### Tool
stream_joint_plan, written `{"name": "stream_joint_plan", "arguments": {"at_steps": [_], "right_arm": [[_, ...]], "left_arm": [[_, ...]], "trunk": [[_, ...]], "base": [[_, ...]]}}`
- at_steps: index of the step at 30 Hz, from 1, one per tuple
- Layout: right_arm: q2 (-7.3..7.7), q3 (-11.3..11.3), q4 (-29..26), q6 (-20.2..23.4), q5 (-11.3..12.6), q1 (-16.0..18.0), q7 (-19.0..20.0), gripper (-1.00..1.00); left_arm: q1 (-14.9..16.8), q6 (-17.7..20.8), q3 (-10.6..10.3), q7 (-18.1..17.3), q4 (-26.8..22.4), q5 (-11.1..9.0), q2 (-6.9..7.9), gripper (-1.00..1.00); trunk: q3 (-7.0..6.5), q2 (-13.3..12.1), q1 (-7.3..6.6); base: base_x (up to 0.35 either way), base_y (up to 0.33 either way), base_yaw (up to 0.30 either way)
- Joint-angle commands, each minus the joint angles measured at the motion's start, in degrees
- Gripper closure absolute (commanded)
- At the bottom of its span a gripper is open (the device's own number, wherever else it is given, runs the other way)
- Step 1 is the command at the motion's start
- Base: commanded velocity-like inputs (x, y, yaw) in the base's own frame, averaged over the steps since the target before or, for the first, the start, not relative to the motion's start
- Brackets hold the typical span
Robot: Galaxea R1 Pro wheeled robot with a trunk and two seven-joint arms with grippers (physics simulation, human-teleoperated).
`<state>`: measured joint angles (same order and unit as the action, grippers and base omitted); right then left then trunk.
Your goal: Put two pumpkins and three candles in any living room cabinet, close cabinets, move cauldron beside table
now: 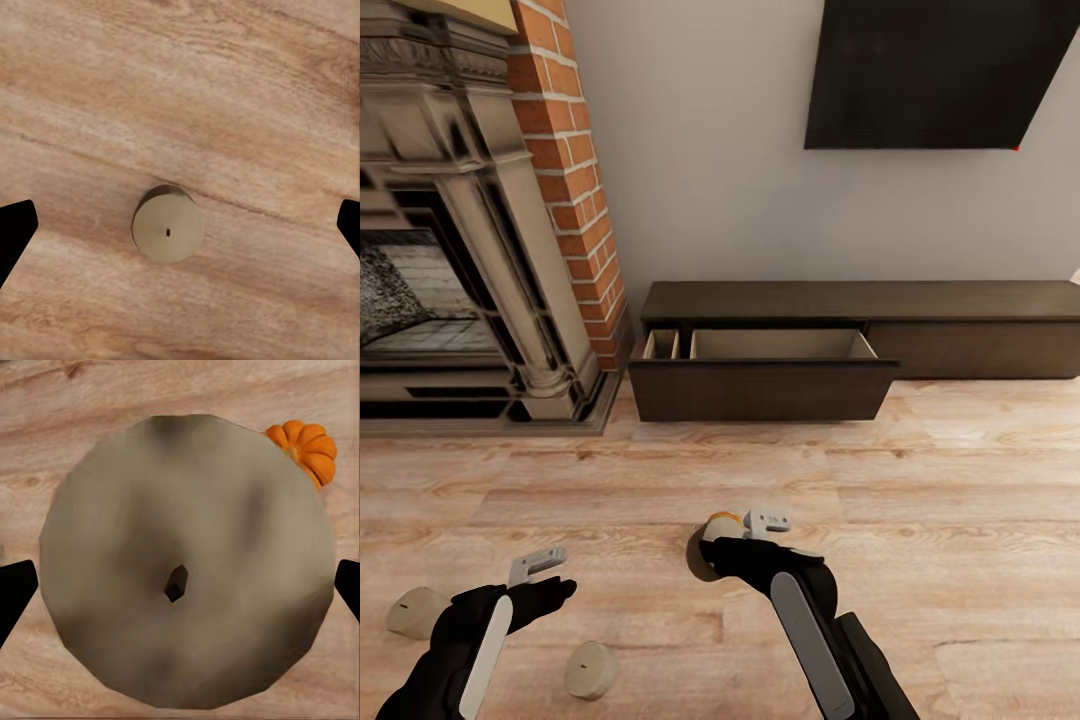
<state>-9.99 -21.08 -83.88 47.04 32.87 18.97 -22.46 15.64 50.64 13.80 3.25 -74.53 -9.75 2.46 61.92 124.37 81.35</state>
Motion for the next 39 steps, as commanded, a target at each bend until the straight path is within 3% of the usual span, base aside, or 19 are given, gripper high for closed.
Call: {"name": "stream_joint_plan", "arguments": {"at_steps": [1,6,13,22,31,34,39], "right_arm": [[0.0,0.05,0.55,-0.11,0.05,0.01,-0.17,1.0],[0.17,0.19,2.75,-3.47,0.04,0.01,-0.06,1.0],[2.65,-0.07,2.68,-5.84,-0.05,-0.11,-0.04,1.0],[2.67,-0.26,1.9,-5.99,-0.11,-3.27,-0.14,1.0],[2.72,-0.46,-3.39,-6.02,-0.42,-4.77,-0.43,1.0],[2.61,-1.73,-4.53,-6.02,-0.84,-6.55,-0.42,1.0],[2.8,-9.14,-5.02,-10.66,-1.2,-7.08,-1.21,1.0]], "left_arm": [[0.0,0.01,0.0,0.0,0.0,0.02,0.0,-1.0],[0.0,0.07,-0.06,0.07,0.0,0.08,0.0,-1.0],[0.0,0.07,-0.09,0.24,0.13,0.17,0.0,-1.0],[0.0,0.08,-0.09,0.25,0.34,0.17,0.0,-1.0],[0.0,0.08,-0.09,0.09,0.35,0.1,0.0,-1.0],[0.0,0.08,-0.09,0.09,0.35,0.09,0.0,-1.0],[0.0,0.02,-0.09,0.09,0.35,0.09,0.0,-1.0]], "trunk": [[0.18,0.42,0.22],[1.08,2.42,1.32],[2.34,5.23,2.86],[3.95,8.84,4.84],[5.54,12.45,6.81],[6.02,13.65,7.47],[6.56,15.66,8.57]], "base": [[0.0,0.0,0.0],[0.0,0.0,0.0],[0.0,0.0,0.0],[0.0,0.0,0.0],[0.0,0.0,0.0],[0.0,0.0,0.0],[0.0,0.0,0.0]]}}
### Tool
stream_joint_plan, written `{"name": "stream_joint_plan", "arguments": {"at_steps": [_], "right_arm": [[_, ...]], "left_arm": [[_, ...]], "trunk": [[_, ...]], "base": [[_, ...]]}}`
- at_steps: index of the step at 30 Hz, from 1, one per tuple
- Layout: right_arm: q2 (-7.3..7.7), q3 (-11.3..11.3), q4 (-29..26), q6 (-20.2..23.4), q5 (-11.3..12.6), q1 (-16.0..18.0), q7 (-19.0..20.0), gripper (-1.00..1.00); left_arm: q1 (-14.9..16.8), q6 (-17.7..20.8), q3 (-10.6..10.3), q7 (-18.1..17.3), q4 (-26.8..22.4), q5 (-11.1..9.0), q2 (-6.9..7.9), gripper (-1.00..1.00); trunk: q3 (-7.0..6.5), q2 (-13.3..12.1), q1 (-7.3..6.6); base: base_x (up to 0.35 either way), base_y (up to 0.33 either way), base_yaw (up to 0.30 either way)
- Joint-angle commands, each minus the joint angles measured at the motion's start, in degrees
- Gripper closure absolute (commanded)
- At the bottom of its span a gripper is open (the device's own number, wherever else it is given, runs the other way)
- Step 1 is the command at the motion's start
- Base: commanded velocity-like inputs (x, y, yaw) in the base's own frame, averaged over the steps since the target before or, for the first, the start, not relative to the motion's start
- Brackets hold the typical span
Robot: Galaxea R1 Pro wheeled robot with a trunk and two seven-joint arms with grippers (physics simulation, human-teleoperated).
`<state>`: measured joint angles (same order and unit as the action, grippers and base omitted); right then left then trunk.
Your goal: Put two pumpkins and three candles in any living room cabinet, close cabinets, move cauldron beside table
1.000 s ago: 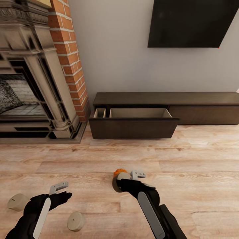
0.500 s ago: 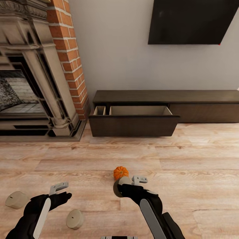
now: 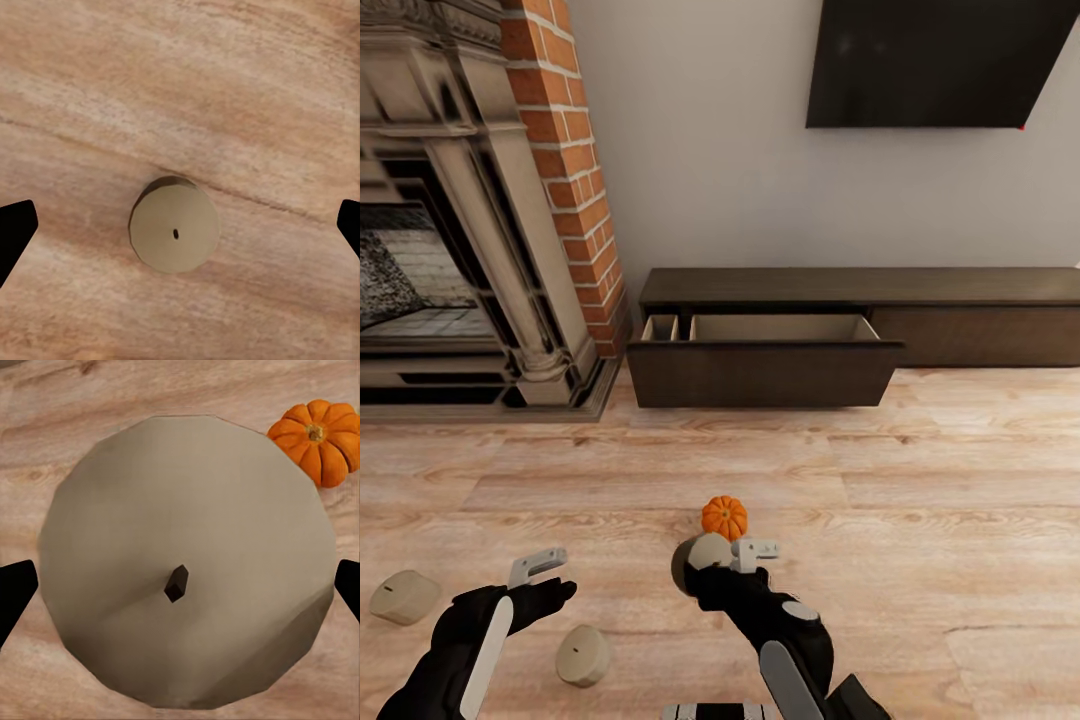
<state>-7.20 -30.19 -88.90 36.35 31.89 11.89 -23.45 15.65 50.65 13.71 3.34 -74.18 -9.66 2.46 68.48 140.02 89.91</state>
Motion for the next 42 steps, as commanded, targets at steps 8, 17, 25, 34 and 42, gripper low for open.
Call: {"name": "stream_joint_plan", "arguments": {"at_steps": [8,17,25,34,42], "right_arm": [[0.18,-2.21,-0.05,-2.7,-0.36,-0.1,-1.3,1.0],[10.54,3.84,-1.14,-1.93,1.76,-0.08,0.98,1.0],[18.44,19.28,-1.16,0.24,9.87,-1.47,24.6,1.0],[19.32,23.94,-0.94,0.47,10.46,-3.07,33.09,1.0],[19.14,23.72,-0.85,0.39,10.48,-3.1,33.28,1.0]], "left_arm": [[0.0,-0.1,-0.03,0.0,0.0,0.0,0.0,-1.0],[0.0,-0.11,-0.04,0.0,0.0,-0.08,0.0,-1.0],[0.0,-0.08,-0.12,0.0,0.0,-0.04,0.0,-1.0],[0.0,-0.12,-0.15,0.0,0.0,-0.01,0.0,-1.0],[0.0,-0.35,-0.17,-0.07,2.84,0.06,0.0,-1.0]], "trunk": [[0.68,2.82,1.54],[0.56,2.82,1.54],[0.95,3.24,1.79],[2.95,3.36,2.02],[4.72,3.46,2.23]], "base": [[0.0,0.0,0.0],[0.0,0.0,0.0],[0.0,0.0,0.0],[0.0,0.0,0.0],[0.0,0.0,0.0]]}}
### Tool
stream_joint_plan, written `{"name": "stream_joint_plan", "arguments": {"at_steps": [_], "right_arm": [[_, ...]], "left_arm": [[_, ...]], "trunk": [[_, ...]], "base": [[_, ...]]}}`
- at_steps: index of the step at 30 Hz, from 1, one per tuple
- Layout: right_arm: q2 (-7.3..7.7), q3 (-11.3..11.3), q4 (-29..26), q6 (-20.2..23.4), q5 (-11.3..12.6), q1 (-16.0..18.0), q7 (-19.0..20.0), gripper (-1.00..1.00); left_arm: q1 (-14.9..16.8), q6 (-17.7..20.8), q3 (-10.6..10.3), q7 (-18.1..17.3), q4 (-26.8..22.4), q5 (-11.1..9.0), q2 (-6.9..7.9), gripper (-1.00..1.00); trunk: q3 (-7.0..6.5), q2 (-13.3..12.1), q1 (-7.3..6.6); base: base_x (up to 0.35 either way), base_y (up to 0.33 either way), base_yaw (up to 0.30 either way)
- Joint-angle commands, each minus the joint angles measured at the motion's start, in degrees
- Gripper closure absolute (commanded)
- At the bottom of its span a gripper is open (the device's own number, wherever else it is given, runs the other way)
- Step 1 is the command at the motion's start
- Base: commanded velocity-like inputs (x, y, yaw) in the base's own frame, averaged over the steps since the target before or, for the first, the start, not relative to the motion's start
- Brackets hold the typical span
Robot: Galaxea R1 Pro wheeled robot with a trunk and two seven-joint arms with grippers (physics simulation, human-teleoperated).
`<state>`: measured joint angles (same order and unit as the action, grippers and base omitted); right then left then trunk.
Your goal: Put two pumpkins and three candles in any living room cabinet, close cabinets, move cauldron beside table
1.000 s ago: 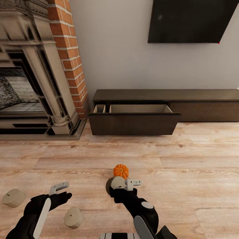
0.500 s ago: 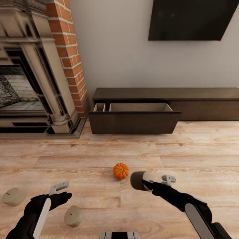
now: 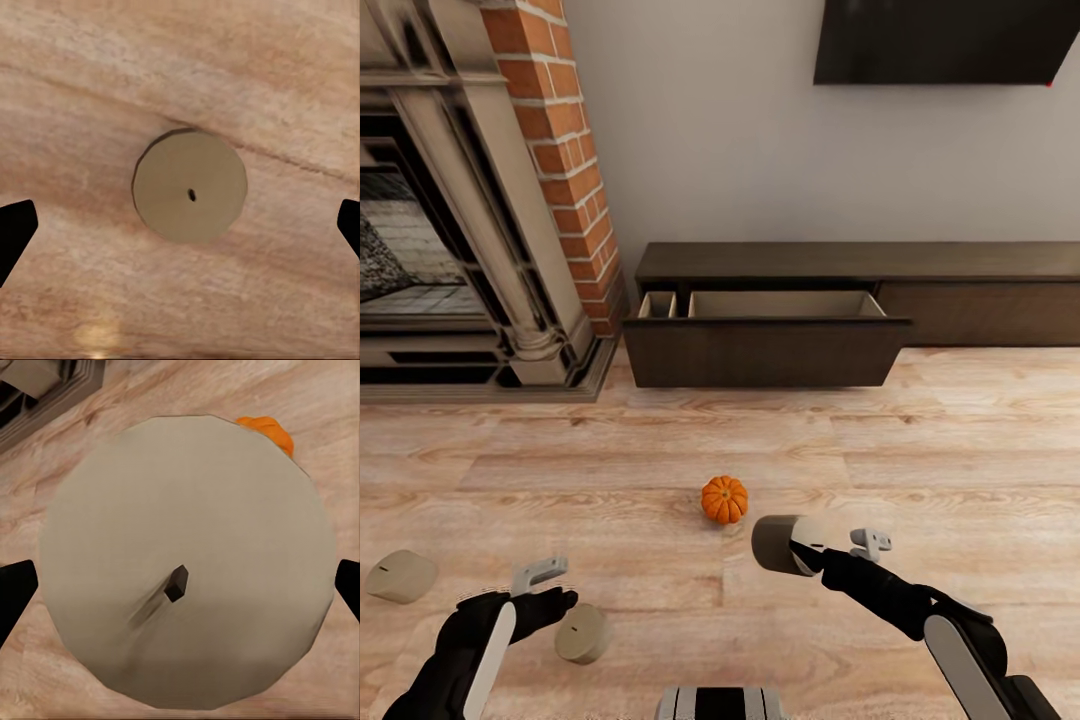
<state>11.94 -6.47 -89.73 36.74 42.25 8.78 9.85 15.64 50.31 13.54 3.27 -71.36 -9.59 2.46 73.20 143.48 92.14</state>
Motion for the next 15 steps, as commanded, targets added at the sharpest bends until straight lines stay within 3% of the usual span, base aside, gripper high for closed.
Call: {"name": "stream_joint_plan", "arguments": {"at_steps": [1,15], "right_arm": [[0.0,0.02,-0.01,0.0,0.11,0.0,-0.02,1.0],[-0.07,-0.06,0.16,-0.08,0.18,0.0,-0.01,1.0]], "left_arm": [[0.0,-0.06,0.0,-0.01,0.36,0.0,0.0,-1.0],[0.0,-0.57,-0.17,-0.02,1.35,0.16,-0.04,-1.0]], "trunk": [[0.23,0.02,0.02],[3.33,0.2,0.38]], "base": [[0.0,0.0,0.0],[0.0,0.0,0.0]]}}
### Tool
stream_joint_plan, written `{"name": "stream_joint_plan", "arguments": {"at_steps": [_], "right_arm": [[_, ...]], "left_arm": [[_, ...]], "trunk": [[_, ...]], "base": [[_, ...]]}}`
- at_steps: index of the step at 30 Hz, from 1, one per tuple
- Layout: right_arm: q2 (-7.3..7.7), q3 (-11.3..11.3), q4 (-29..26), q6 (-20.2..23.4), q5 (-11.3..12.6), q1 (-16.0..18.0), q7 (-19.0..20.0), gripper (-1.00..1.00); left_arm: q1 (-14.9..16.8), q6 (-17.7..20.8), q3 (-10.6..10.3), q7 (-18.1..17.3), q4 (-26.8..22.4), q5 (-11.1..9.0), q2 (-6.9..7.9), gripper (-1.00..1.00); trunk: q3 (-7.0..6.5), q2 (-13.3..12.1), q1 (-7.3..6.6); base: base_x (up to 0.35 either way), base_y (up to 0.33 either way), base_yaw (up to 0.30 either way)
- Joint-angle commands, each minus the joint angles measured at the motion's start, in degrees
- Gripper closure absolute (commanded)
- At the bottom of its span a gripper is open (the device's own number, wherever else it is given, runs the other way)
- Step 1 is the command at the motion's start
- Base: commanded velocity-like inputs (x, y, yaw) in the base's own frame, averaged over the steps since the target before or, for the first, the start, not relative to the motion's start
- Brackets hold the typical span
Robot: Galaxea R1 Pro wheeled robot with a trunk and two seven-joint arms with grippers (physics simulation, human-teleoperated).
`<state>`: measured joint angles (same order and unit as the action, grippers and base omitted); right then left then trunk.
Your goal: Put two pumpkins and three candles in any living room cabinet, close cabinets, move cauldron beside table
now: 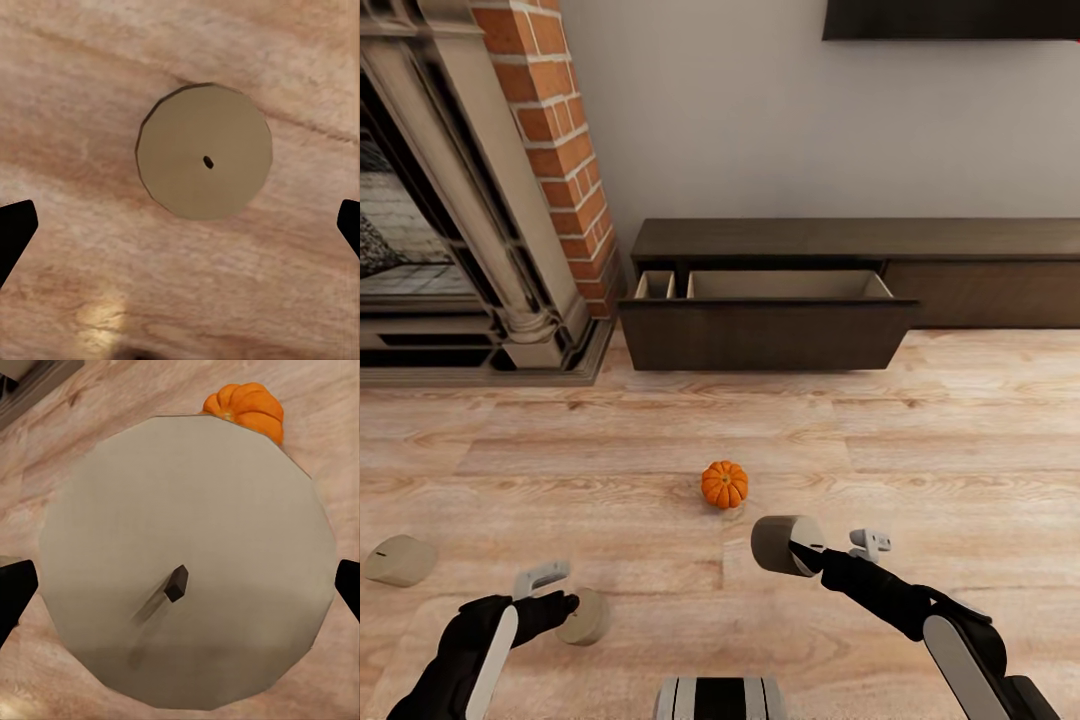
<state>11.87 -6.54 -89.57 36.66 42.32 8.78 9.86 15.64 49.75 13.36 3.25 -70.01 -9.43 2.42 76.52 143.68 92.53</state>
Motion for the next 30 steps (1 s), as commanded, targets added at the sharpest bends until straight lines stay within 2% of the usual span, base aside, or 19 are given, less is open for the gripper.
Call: {"name": "stream_joint_plan", "arguments": {"at_steps": [1,7,22,25,30], "right_arm": [[0.0,0.01,0.0,-0.02,0.12,0.0,-0.02,1.0],[0.0,-0.02,0.01,-0.11,0.13,0.0,-0.02,1.0],[-0.09,-0.11,0.09,-0.44,0.09,0.0,-0.15,1.0],[-0.09,-0.13,0.1,-0.51,0.06,0.0,-0.18,1.0],[-0.09,-0.14,0.1,-0.53,0.04,0.0,-0.19,1.0]], "left_arm": [[0.0,-0.18,-0.05,0.0,0.2,0.04,-0.03,-1.0],[0.0,-4.19,-0.33,0.07,2.13,0.12,-0.34,-1.0],[0.0,-4.81,-0.66,0.09,2.42,0.2,-0.47,-1.0],[0.0,-4.99,-3.28,0.09,2.44,0.2,-0.37,-1.0],[0.0,-6.4,-6.83,0.09,2.5,0.2,-0.24,-1.0]], "trunk": [[0.23,0.02,0.02],[1.56,0.1,0.18],[4.88,0.3,0.56],[5.55,0.34,0.64],[5.55,0.34,0.64]], "base": [[0.0,0.0,0.0],[0.0,0.0,0.0],[0.0,0.0,0.0],[0.0,0.0,0.0],[0.0,0.0,0.0]]}}
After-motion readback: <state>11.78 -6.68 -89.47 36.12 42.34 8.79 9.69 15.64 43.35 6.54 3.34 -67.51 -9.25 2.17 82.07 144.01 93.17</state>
